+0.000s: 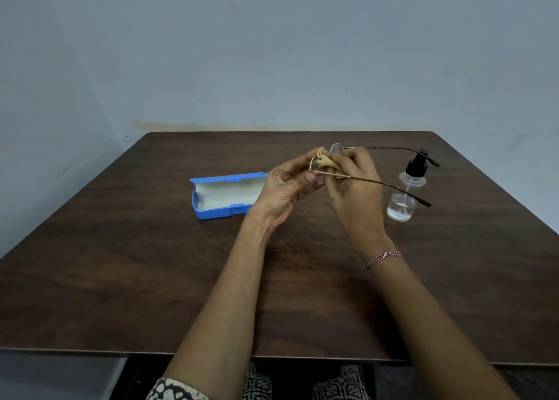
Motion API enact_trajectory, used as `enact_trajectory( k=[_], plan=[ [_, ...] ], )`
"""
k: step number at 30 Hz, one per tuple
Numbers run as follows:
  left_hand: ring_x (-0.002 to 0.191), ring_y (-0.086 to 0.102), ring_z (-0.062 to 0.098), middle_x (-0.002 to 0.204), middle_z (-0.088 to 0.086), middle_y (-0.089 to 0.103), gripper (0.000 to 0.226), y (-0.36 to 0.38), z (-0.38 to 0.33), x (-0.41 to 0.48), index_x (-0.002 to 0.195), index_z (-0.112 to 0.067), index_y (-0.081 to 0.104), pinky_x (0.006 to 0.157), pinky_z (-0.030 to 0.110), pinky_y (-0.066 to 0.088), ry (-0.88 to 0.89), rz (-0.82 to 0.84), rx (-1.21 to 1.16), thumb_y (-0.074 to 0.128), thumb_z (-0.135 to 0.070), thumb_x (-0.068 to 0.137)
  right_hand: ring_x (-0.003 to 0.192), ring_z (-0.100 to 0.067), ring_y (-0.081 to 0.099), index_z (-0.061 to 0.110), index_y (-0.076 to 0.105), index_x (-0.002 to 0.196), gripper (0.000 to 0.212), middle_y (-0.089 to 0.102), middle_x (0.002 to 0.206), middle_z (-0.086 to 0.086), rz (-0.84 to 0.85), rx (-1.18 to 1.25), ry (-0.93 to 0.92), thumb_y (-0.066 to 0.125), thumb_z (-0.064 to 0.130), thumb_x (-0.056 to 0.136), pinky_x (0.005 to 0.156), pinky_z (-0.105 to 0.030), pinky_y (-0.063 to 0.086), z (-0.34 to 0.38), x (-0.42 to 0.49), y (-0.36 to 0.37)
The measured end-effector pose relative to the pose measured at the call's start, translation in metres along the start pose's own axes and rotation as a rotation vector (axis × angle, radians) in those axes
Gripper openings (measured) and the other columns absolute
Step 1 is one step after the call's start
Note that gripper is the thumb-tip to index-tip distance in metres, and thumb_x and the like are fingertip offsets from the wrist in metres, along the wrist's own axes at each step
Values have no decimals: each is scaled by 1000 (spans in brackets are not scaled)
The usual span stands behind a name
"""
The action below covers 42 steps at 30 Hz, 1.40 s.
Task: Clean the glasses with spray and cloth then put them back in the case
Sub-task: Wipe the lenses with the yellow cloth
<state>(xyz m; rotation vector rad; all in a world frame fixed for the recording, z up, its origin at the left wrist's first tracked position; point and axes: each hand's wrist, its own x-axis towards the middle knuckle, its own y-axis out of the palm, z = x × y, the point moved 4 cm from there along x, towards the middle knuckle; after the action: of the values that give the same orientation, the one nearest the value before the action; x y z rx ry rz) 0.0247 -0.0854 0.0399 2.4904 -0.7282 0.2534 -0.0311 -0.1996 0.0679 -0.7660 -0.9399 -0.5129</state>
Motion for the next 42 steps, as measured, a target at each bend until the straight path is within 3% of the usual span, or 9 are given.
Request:
enact_trajectory(
  k=[7,15,20,25,30,36,42],
  plan=[
    [88,69,9,96,-6,73,53,-4,-3,2,95,-23,75,73,23,56,39,-31,-38,92,-32,45,104,-16,56,4,65,115,31,60,110,-13,63,108,-114,62,-4,84,96,-16,43,7,-1,3],
    [83,70,11,90,0,73,55,-9,-7,3,96,-26,75,71,23,57,49,-58,-75,92,-34,45,98,-16,60,2,69,103,19,63,103,-10,86,90,-117,65,5,85,88,-23,50,2,0,3],
    [83,69,10,90,-3,73,53,-7,-4,3,91,-24,76,69,22,56,47,-69,-76,94,-33,41,106,-16,56,5,64,116,30,57,114,-12,119,134,-101,59,-3,88,96,-19,44,6,-1,7],
    [82,70,9,89,-1,74,53,-14,-9,3,93,-25,75,67,21,56,84,-102,-95,92,-34,44,102,-16,56,2,67,110,29,60,106,-10,159,163,-168,63,-6,83,92,-20,47,7,0,6],
    [86,70,13,91,1,74,57,-10,-6,3,96,-24,75,75,25,57,47,-66,-73,93,-35,43,101,-18,54,4,67,108,29,58,106,-10,126,53,-130,62,-7,82,90,-19,45,-1,3,2],
    [90,70,14,97,-1,74,56,-3,-1,1,98,-22,75,81,27,56,2,-12,-13,92,-32,47,97,-17,46,3,65,111,30,56,102,-14,73,-25,-75,47,5,87,88,-5,32,-3,3,-1],
    [93,69,13,98,-1,73,39,0,-1,-2,98,-21,75,81,26,56,-26,18,10,80,-21,59,93,-20,46,-1,64,104,29,54,98,-17,28,-119,44,51,-14,82,80,-5,28,-15,6,-3]
  ],
)
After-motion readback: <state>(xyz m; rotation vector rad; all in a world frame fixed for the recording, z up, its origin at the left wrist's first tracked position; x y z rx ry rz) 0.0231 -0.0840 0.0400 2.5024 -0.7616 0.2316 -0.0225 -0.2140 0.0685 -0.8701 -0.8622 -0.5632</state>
